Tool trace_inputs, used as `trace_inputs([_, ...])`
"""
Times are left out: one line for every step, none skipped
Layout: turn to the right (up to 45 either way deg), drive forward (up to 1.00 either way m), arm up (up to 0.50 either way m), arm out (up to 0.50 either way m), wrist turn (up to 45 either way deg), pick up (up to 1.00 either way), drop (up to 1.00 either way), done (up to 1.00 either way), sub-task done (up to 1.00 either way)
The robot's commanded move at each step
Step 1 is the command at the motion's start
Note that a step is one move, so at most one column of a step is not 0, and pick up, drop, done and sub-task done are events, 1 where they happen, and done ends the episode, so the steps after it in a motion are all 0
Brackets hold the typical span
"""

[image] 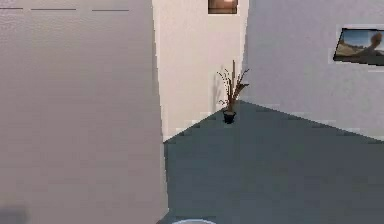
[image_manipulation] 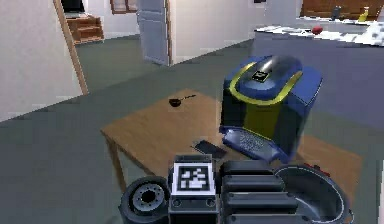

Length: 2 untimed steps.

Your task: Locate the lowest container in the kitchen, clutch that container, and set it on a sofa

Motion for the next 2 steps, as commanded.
trace_inputs([39.0,0.00,0.00,0.00,0.0,0.00,0.00,0.00,0.00])
trace_inputs([0.0,1.00,0.00,0.00,0.0,0.00,0.00,0.00,0.00])
